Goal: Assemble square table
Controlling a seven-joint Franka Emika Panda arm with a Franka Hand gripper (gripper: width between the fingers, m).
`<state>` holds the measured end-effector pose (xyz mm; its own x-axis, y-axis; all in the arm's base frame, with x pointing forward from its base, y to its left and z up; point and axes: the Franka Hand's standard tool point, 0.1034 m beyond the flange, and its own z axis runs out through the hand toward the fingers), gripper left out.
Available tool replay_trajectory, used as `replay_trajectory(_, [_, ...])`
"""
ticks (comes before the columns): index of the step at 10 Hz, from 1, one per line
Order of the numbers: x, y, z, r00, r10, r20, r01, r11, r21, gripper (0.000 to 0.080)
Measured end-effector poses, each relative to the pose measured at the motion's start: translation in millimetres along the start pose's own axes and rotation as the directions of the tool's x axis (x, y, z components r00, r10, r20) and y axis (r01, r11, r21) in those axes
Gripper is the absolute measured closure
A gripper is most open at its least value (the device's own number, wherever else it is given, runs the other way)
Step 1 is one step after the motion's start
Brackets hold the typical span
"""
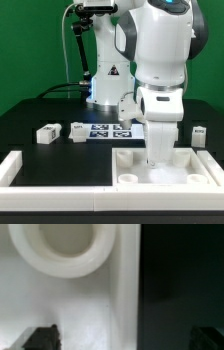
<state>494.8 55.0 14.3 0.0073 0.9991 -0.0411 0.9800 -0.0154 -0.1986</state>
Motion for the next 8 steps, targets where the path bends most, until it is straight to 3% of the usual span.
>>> replay_trajectory(3, [3.1, -2.9, -6.3, 0.997, 0.078, 0.005, -0.078, 0.997, -0.004, 0.0150])
replay_trajectory(6, [31.2, -31.2, -28.5, 0.955, 0.296, 0.024, -0.296, 0.955, -0.027, 0.0150])
replay_trajectory(8, [48.2, -34.8, -44.2, 0.855, 0.517, 0.050, -0.517, 0.856, -0.016, 0.0150])
